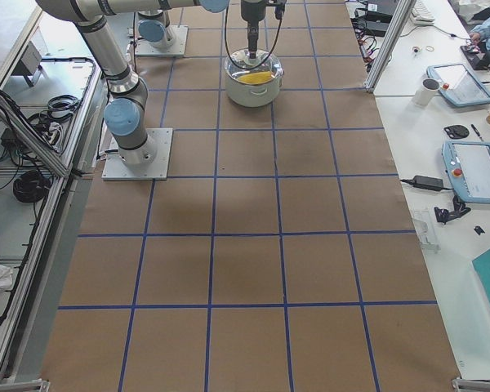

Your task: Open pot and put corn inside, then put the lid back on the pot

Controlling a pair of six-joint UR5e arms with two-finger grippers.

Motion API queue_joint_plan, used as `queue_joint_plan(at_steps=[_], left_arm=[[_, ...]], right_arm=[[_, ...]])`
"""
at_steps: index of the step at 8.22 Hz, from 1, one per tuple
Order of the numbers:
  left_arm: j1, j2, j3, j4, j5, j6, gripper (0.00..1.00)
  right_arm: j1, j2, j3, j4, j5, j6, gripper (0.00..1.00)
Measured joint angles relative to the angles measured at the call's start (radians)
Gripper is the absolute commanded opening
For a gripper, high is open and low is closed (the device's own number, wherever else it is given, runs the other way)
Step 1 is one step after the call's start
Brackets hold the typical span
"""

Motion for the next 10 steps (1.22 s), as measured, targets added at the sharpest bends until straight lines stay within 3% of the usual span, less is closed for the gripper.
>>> queue_joint_plan(at_steps=[10], left_arm=[[0.0,0.0,0.0,0.0,0.0,0.001,1.0]], right_arm=[[0.013,0.0,0.007,0.003,-0.004,0.0,1.0]])
